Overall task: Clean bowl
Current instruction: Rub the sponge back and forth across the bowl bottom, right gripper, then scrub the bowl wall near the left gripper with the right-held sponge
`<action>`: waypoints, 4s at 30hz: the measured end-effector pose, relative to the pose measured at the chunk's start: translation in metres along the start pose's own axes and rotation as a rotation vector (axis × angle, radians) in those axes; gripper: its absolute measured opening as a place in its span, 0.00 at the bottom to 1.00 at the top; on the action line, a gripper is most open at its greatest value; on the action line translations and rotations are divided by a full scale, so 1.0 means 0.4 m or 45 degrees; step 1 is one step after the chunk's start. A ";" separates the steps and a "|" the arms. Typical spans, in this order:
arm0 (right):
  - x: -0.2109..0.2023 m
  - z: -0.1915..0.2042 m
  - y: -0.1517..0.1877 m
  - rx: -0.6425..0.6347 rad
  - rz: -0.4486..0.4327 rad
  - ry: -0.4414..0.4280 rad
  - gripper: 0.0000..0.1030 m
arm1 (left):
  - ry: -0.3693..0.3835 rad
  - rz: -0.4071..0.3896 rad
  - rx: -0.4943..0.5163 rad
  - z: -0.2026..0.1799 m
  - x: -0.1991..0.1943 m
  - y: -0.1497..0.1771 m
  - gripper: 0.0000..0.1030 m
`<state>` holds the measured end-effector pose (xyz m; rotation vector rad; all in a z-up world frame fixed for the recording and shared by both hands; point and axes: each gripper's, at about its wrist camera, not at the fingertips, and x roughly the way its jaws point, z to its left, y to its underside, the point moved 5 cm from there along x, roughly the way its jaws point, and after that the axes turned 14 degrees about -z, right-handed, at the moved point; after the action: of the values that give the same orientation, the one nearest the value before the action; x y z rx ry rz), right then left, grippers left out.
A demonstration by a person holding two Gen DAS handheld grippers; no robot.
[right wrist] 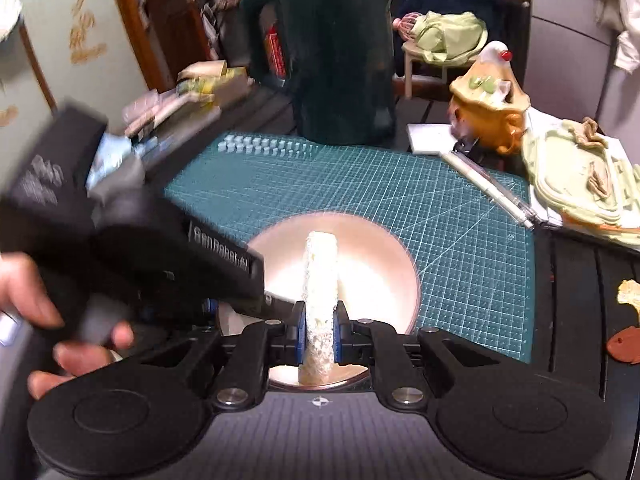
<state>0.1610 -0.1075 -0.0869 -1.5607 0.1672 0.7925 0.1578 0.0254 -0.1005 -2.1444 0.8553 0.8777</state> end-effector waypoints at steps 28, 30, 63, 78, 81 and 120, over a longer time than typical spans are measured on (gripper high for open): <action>-0.015 0.019 0.008 -0.065 -0.011 -0.021 0.11 | -0.004 -0.007 0.015 0.037 0.072 0.018 0.15; -0.008 0.030 0.014 -0.164 0.000 0.041 0.11 | -0.003 -0.006 0.013 0.040 0.079 0.018 0.15; 0.000 0.027 0.017 -0.139 -0.021 0.082 0.12 | -0.004 -0.006 0.013 0.101 0.181 -0.045 0.15; -0.087 -0.124 -0.066 0.207 -0.233 0.049 0.11 | -0.042 -0.032 0.076 0.029 0.133 -0.059 0.18; -0.078 -0.151 -0.063 0.326 -0.219 -0.018 0.11 | -0.060 -0.034 0.075 0.011 0.102 -0.054 0.22; -0.019 -0.011 0.012 0.129 0.058 -0.079 0.11 | -0.001 -0.071 0.021 -0.025 0.044 -0.018 0.21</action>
<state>0.1543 -0.1152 -0.0868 -1.4396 0.1950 0.8545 0.1764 0.0162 -0.1061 -2.1428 0.7954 0.8407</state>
